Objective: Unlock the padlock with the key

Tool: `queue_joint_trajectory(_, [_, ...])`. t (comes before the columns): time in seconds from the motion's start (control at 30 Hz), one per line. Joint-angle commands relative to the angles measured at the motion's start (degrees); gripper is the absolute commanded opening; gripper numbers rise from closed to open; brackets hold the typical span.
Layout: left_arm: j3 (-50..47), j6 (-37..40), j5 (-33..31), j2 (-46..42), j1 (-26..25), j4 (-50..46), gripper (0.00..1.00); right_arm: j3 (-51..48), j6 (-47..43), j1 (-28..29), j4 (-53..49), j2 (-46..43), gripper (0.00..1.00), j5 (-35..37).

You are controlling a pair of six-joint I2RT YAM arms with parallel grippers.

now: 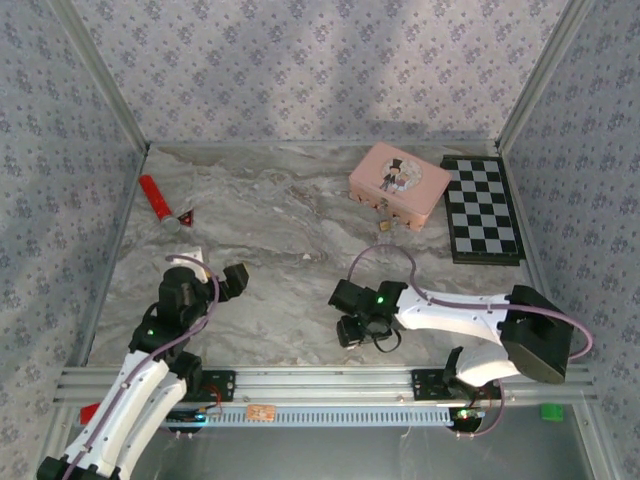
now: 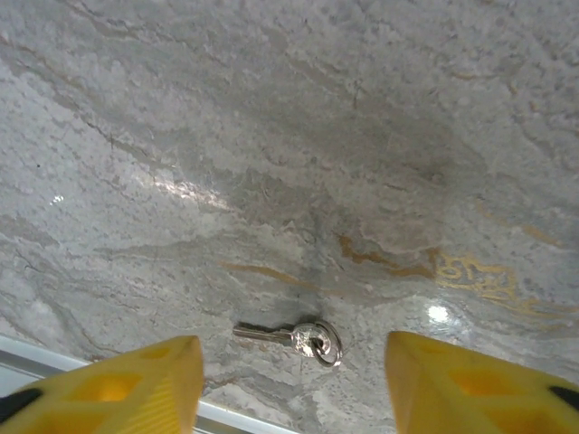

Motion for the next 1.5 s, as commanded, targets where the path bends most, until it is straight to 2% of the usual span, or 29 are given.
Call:
queue_joint_trajectory(0.0, [-0.07, 0.67, -0.82, -1.01, -0.26, 1.08, 1.00, 1.21, 0.90, 0.70, -0.80, 1.48, 0.50, -0.51])
queue_joint_trajectory(0.43, [-0.38, 0.48, -1.17, -2.20, -0.26, 0.55, 1.00, 0.78, 3.13, 0.83, -1.98, 3.73, 0.27, 0.99])
queue_joint_trajectory(0.67, [-0.40, 0.40, -1.26, -2.68, -0.26, 0.32, 1.00, 1.71, 2.68, 1.01, -1.80, 6.11, 0.23, 0.91])
queue_joint_trajectory(0.9, [-0.49, 0.32, -1.39, -2.77, -0.33, 0.38, 1.00, 1.80, 2.94, 1.21, -2.66, 6.29, 0.27, 1.39])
queue_joint_trajectory(1.07, [-0.45, 0.32, -1.48, -2.77, -0.26, 0.46, 1.00, 0.81, 3.30, 1.25, 0.62, 6.60, 0.27, -0.90])
queue_joint_trajectory(1.23, [-0.47, 0.23, -1.44, -2.68, -0.26, 0.54, 1.00, 1.43, 3.20, 1.57, 1.52, 7.85, 0.21, -1.76])
queue_joint_trajectory(1.47, [-0.38, -0.42, -1.61, -1.75, -0.31, 0.77, 1.00, 2.42, 2.70, 1.88, 0.52, 7.14, 0.06, -0.54])
